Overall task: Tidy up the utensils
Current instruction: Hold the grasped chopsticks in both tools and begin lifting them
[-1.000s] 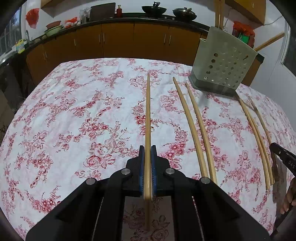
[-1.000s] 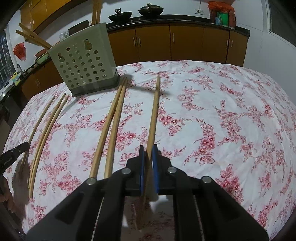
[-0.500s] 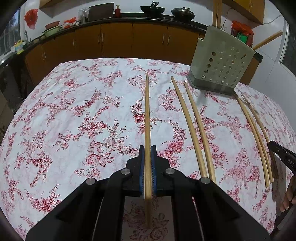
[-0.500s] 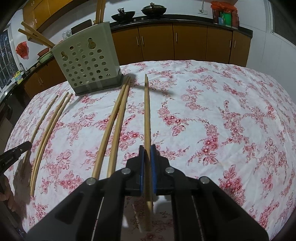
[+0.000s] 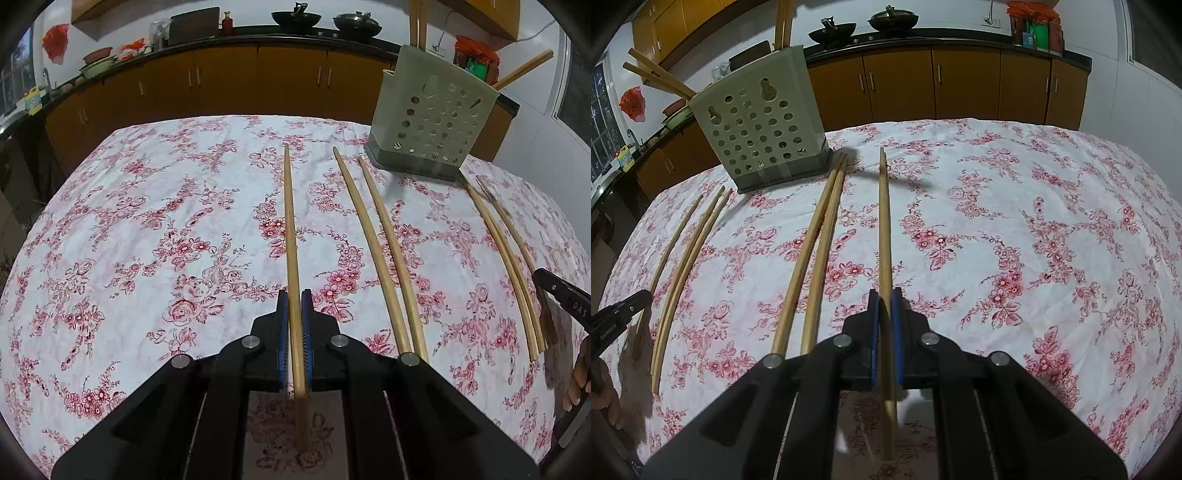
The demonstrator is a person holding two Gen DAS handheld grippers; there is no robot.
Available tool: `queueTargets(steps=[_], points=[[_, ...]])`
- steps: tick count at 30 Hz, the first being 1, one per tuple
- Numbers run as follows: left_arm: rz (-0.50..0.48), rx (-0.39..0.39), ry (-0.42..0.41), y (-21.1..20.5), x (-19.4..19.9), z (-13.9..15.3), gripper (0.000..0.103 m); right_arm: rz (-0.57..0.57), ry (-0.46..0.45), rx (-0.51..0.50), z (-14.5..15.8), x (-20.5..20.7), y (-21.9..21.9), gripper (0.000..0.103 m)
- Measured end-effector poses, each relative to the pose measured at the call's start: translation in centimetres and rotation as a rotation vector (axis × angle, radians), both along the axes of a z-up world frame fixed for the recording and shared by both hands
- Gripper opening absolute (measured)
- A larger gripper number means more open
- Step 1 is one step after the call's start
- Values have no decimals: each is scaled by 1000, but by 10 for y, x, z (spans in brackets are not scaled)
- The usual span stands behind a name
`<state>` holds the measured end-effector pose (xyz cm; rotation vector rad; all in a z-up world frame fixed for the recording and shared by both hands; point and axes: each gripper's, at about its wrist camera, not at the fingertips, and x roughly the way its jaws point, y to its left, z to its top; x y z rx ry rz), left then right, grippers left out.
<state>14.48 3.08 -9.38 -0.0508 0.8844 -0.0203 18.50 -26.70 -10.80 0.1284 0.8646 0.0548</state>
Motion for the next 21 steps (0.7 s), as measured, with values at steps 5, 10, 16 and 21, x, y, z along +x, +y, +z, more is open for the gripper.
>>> queueTargets(steps=[5,10,16,21], points=[[-2,2,0,0,0,0,8,0,0,0,0,0,0,9],[-5,2,0,-1,-1,0,8,0,0,-2,0,0,0,9],[-13,5,0,-4,-1,0,8,3,-1,-8,0,0,1,9],[-25,16,-19,-5,1,10,8,-10,-63,-15,20,-5,-3,8]])
